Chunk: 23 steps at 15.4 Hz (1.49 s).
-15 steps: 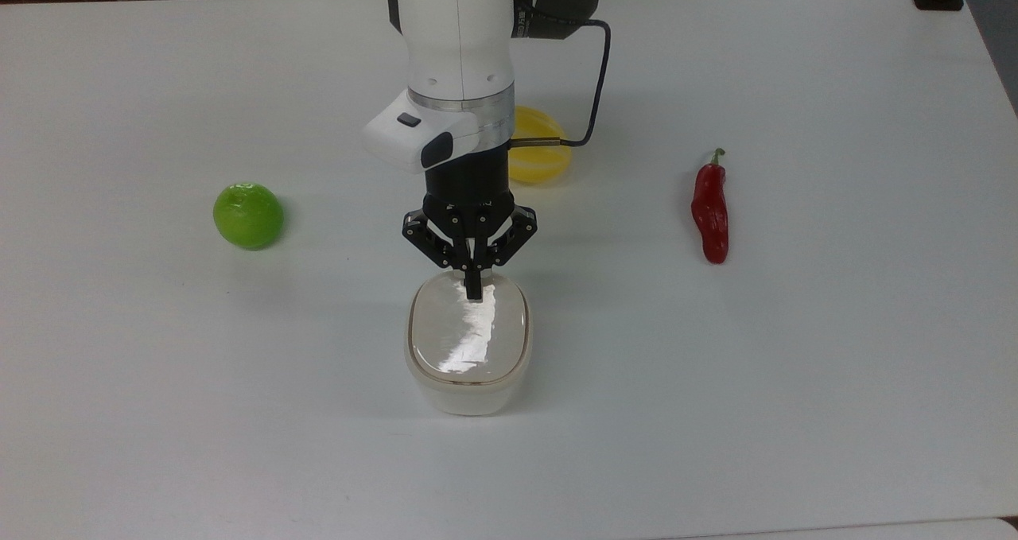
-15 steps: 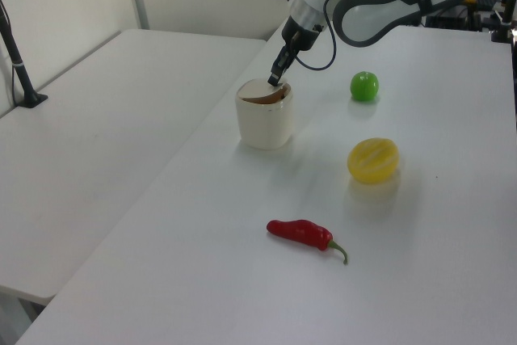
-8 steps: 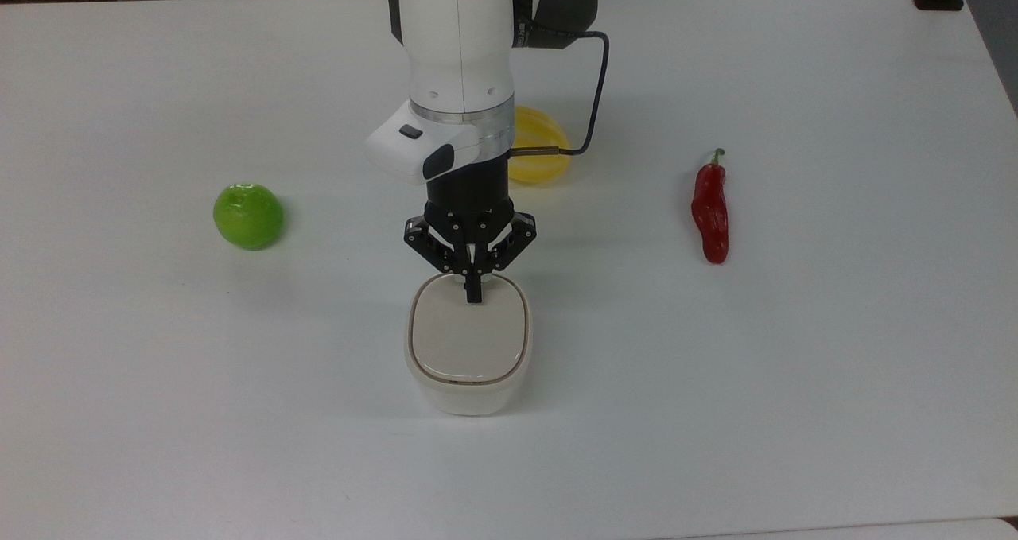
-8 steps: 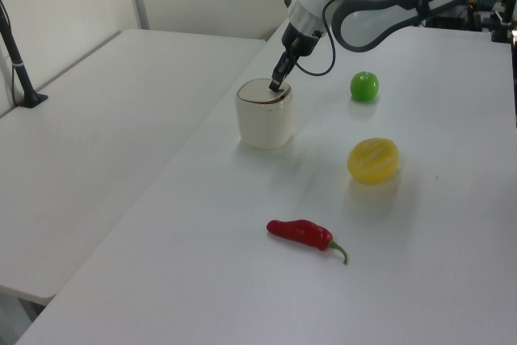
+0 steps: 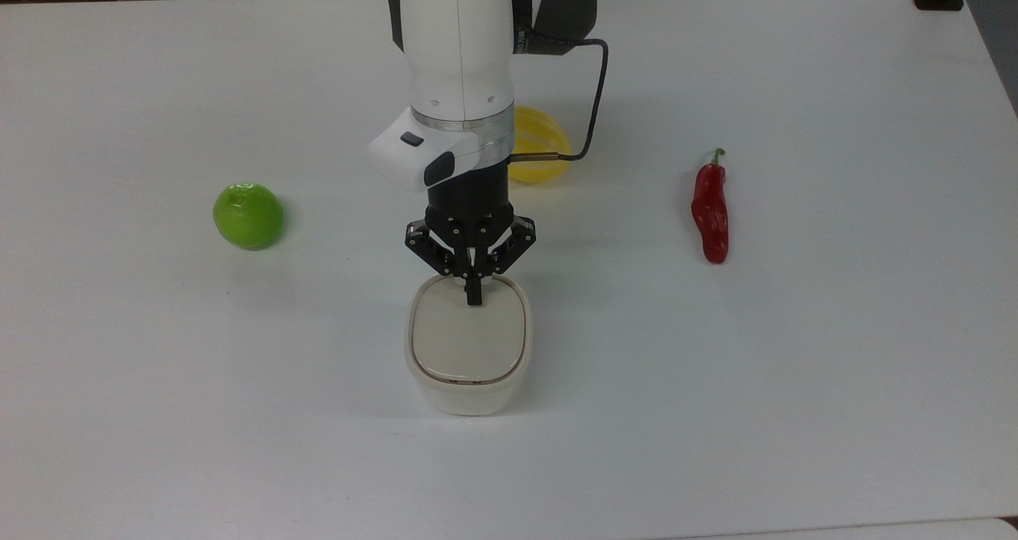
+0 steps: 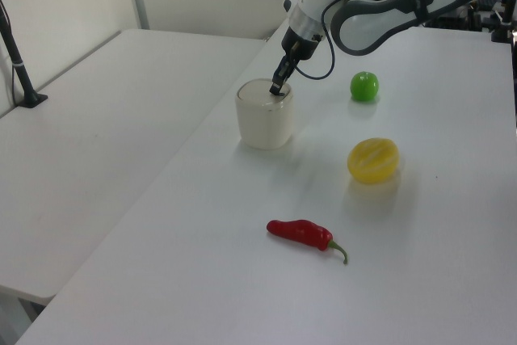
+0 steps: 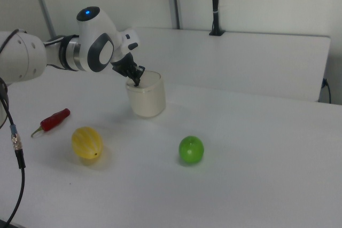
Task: Close garbage bin
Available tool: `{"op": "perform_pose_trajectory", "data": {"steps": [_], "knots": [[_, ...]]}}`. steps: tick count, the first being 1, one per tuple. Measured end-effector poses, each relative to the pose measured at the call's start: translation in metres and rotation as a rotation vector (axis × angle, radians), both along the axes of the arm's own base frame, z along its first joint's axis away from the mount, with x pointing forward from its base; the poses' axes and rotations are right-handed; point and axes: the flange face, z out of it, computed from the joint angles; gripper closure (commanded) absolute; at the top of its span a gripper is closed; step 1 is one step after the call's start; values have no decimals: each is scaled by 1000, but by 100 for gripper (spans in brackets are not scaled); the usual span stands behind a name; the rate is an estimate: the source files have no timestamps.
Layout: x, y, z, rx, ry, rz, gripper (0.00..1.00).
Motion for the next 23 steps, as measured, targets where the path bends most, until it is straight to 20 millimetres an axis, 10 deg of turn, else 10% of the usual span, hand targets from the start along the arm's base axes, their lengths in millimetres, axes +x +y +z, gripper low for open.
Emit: {"op": "perform_pose_trajectory", "data": {"steps": [23], "knots": [[-5,3,12,-5,27,4,100]]}}
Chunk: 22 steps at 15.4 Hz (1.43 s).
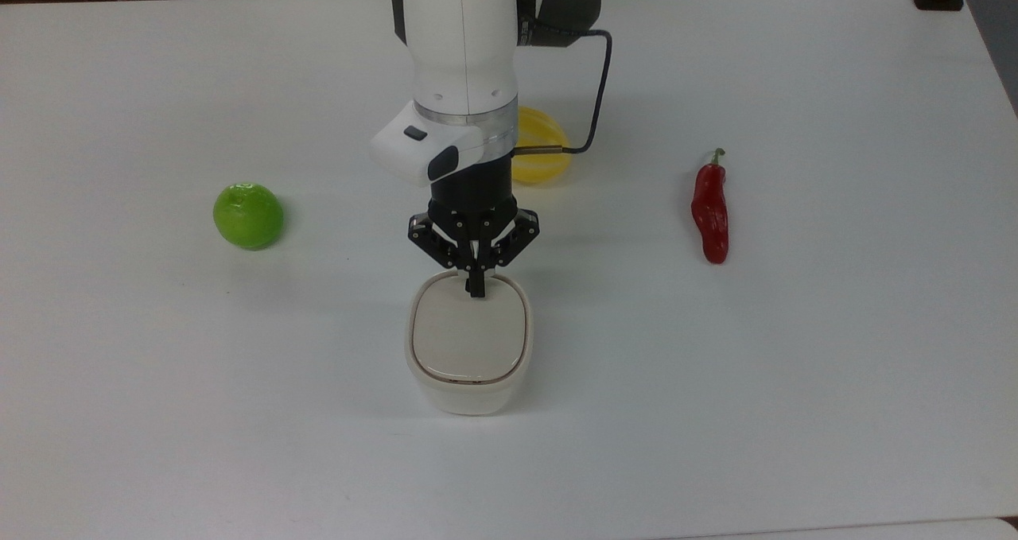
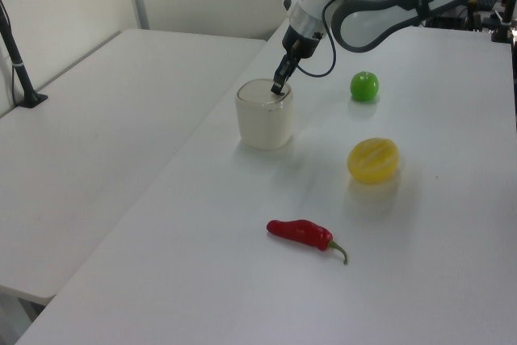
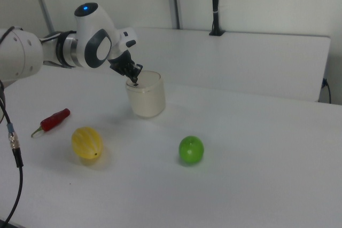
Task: Close garbage bin
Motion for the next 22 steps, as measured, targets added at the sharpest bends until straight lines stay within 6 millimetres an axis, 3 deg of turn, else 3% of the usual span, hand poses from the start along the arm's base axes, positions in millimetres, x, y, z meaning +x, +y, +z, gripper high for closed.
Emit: {"op": "perform_pose_trajectory", "data": {"steps": [3,6,14,15,16,18,19,20,21,22], "knots": [[-15,-3,42,-7,32,-3,100],[-42,-12,87,-25,117,-14,100],[-134,-53,162,-76,434,-73,100],[-143,-59,167,-76,449,-82,94],[-149,-64,168,-76,459,-89,80],[-162,-72,163,-88,476,-101,24],[-164,-73,160,-93,484,-103,14],[-165,-75,158,-95,490,-106,12],[-165,-77,155,-95,495,-109,0],[-165,-79,153,-95,500,-113,0]]}}
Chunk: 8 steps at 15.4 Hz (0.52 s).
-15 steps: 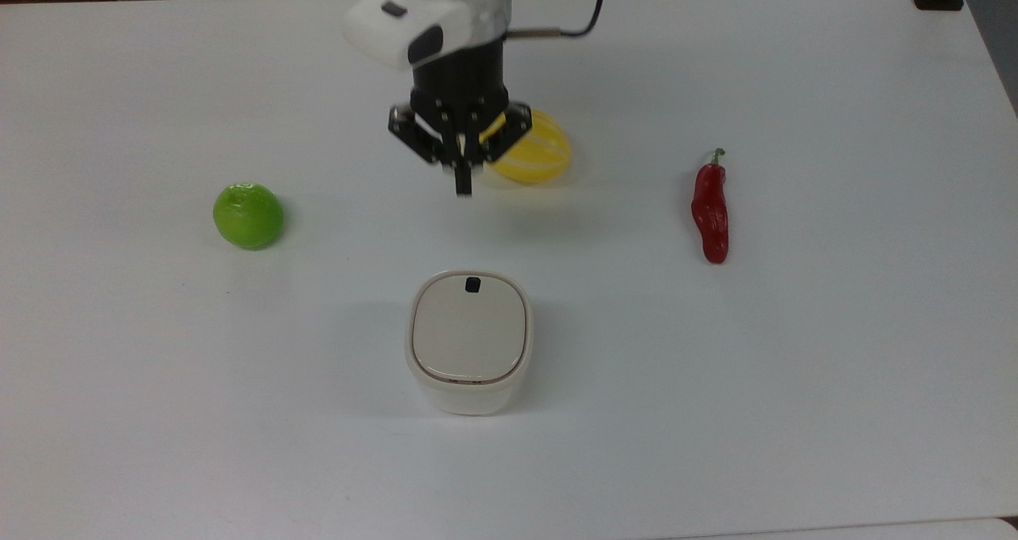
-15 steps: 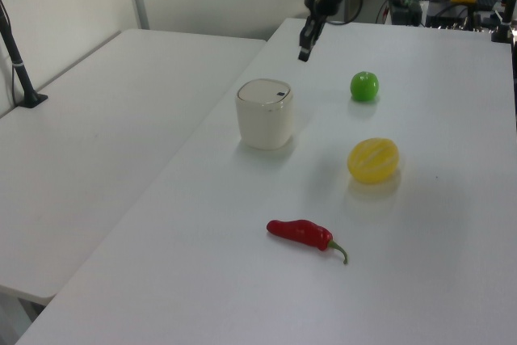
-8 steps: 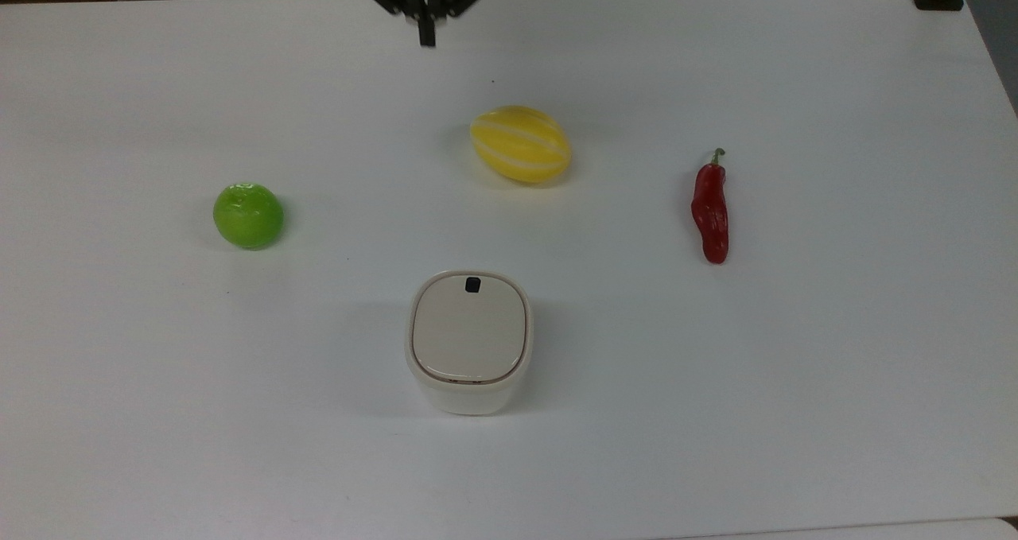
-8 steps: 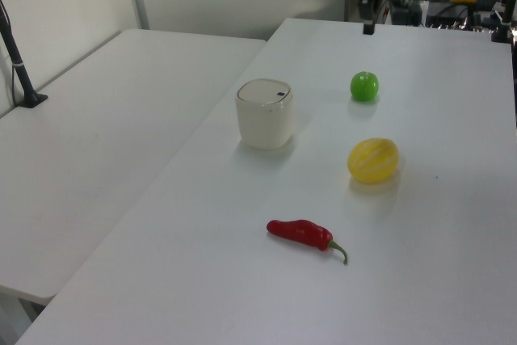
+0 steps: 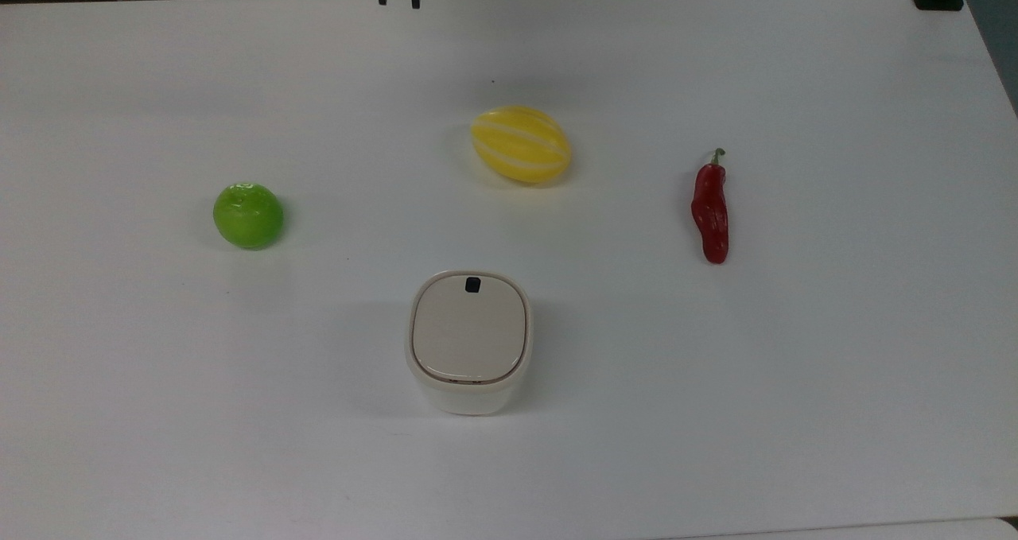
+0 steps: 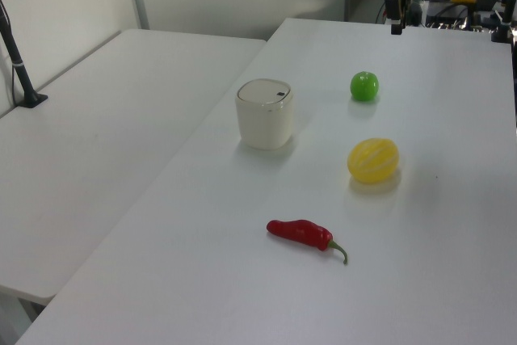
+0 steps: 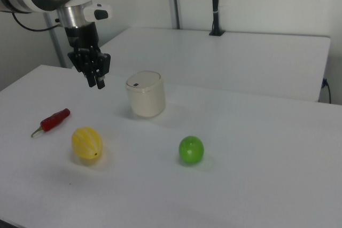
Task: Close garbage bin
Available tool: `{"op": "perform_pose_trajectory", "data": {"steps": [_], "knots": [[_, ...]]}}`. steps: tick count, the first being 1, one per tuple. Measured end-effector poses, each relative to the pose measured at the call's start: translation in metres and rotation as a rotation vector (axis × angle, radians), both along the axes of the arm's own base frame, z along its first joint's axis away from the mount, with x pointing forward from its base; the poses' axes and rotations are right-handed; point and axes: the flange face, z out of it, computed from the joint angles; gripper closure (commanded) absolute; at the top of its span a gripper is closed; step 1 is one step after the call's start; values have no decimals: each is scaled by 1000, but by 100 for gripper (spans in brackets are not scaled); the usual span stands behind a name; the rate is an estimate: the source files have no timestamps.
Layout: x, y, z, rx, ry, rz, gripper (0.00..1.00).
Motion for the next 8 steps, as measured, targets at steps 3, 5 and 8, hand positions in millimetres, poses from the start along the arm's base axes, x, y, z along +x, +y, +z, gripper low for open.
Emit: {"op": "perform_pose_trajectory", "data": {"steps": [3,5,8], "knots": [[0,-4,-1,-11,2,-4,0],[0,-6,-2,-18,2,-6,0],[0,-8,-2,-19,2,-9,0]]}}
